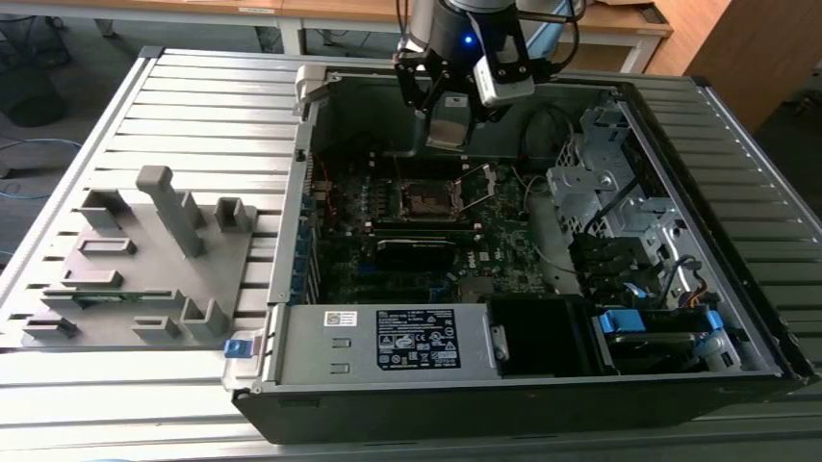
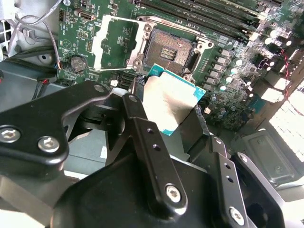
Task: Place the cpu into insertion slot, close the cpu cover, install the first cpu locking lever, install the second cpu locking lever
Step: 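Place the cpu into insertion slot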
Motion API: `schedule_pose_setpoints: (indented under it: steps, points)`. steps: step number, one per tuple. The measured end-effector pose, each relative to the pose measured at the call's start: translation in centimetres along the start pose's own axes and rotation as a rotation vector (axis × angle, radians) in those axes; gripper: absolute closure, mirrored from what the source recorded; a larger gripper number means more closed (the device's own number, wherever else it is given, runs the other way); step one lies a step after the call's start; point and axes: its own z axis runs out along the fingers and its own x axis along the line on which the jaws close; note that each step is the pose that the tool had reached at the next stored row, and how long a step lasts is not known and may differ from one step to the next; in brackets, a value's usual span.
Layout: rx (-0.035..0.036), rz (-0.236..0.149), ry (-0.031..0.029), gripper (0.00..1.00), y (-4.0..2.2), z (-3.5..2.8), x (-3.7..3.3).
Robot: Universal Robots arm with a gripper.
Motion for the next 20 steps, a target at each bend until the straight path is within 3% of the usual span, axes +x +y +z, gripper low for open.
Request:
schedule_pose_setpoints:
  steps: [7,20]
  points:
    - [0.0001,0.015,-0.0012,0.46,-0.11,0.65,0.23]
    - [0.0002,0.016,-0.0013,0.46,-0.12,0.71,0.23]
